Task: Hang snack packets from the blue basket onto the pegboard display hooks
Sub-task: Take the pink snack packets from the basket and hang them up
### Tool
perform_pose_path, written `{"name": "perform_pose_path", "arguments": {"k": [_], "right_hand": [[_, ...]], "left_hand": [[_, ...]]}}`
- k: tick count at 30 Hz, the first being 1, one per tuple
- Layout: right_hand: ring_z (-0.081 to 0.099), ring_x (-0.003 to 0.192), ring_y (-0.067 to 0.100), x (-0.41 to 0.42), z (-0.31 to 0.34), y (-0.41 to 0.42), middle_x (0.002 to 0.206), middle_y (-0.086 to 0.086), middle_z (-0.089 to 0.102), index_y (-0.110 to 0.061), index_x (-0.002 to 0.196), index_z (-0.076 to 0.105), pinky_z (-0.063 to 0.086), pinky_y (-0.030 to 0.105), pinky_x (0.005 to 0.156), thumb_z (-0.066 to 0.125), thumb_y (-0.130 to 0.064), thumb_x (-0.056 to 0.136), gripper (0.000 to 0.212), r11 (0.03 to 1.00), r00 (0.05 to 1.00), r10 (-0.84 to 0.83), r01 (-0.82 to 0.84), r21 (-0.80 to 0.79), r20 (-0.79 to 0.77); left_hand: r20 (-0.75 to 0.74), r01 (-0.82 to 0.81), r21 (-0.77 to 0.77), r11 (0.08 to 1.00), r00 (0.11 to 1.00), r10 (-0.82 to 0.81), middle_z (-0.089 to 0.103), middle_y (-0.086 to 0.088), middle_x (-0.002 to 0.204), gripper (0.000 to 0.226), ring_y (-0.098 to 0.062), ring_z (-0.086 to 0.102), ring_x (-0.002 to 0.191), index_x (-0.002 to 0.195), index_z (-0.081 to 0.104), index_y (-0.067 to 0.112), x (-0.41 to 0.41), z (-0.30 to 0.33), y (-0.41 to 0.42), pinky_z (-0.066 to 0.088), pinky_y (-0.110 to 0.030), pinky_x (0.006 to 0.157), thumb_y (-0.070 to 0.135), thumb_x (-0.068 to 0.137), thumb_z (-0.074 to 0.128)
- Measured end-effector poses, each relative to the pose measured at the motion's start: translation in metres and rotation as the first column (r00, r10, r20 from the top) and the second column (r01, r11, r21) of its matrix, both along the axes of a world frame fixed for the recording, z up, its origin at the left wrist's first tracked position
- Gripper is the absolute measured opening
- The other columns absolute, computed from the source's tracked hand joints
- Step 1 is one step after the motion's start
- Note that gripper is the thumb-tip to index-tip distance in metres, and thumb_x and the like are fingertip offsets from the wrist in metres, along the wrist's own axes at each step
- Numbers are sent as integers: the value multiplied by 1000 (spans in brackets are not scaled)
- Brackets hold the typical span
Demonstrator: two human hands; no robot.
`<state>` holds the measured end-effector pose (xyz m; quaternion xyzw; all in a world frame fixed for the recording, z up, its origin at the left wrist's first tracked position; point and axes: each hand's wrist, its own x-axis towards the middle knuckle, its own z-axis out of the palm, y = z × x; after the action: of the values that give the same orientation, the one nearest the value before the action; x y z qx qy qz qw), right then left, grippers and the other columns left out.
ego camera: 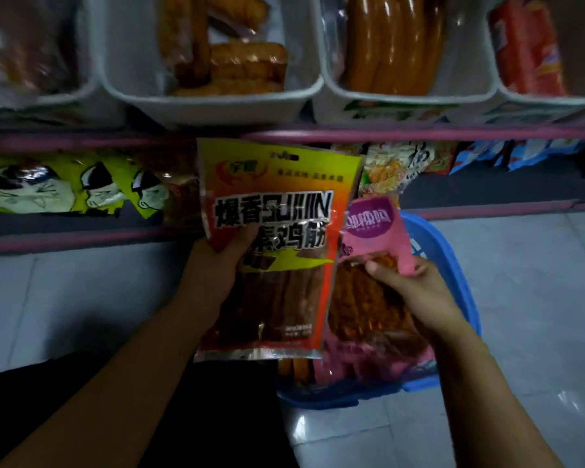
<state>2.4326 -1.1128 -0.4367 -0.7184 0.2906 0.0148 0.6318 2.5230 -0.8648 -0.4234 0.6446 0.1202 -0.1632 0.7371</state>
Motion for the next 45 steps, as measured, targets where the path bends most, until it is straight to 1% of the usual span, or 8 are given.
{"name": "perform_pose_path", "arguments": {"k": [5, 12, 18, 22, 30, 33, 37, 45], "right_hand": [[72, 85, 11, 28, 81, 33, 93, -5, 76, -29, 97, 74, 56, 25, 72, 84, -57, 53, 53, 988, 969, 145, -151, 15, 203], [72, 89, 21, 98, 190, 104, 98, 8, 75, -11, 109, 68, 57, 26, 69, 75, -27, 66, 46, 951, 860, 221, -295, 94, 460], [72, 88, 14, 146, 270, 192, 92, -4, 76, -32, 92, 75, 55, 33, 80, 74, -32, 74, 19, 932, 706, 342, -339, -128, 620], [67, 67, -4, 169, 305, 235, 73, -15, 74, -26, 73, 76, 50, 10, 61, 73, -36, 61, 16, 947, 621, 303, -284, -154, 723], [60, 49, -2, 215, 338, 284, 57, -9, 70, -17, 57, 71, 43, 10, 46, 79, -11, 71, 18, 980, 558, 190, -160, -120, 808], [65, 51, 3, 223, 349, 288, 59, -5, 71, -16, 60, 72, 46, 11, 46, 78, -12, 73, 15, 984, 548, 163, -151, -95, 820], [71, 62, 9, 231, 364, 290, 69, -3, 75, -26, 72, 77, 51, 19, 55, 79, -23, 71, 3, 989, 536, 148, -106, -107, 831], [66, 61, 15, 248, 375, 294, 69, 2, 74, -17, 75, 76, 51, 30, 60, 80, -28, 72, 12, 996, 576, 81, -15, -88, 814]], "left_hand": [[144, -24, -130, 991, 989, 42, 73, 14, 100, 29, -9, 68, 98, 91, 73, 38, 15, 52, 31, 54, -30, 82, 38, 61, 72], [450, -227, -50, 973, 864, 225, 74, 10, 98, 23, -13, 69, 98, 90, 72, 37, 48, 152, 108, 52, -41, 88, 31, 68, 79], [612, -370, -68, 926, 718, 332, 74, 14, 88, 19, -9, 71, 86, 84, 71, 45, 84, 227, 170, 54, -37, 83, 28, 75, 74], [648, -413, -138, 900, 650, 398, 74, 14, 79, 21, -8, 71, 79, 78, 73, 41, 109, 261, 199, 53, -27, 70, 20, 78, 74], [656, -322, -166, 932, 670, 348, 76, 3, 90, 10, -13, 72, 83, 84, 74, 27, 154, 302, 237, 54, -35, 79, 18, 80, 71], [750, -306, -178, 935, 573, 331, 75, 5, 95, 13, -14, 70, 90, 97, 69, 21, 171, 329, 246, 55, -38, 83, 21, 84, 67], [812, -297, -215, 930, 474, 339, 75, 7, 83, 8, -14, 70, 83, 81, 70, 23, 191, 365, 252, 54, -40, 85, 27, 86, 65], [872, -265, -201, 943, 390, 295, 75, 10, 86, 9, -10, 71, 85, 82, 71, 24, 213, 390, 253, 55, -32, 80, 25, 88, 64]]}}
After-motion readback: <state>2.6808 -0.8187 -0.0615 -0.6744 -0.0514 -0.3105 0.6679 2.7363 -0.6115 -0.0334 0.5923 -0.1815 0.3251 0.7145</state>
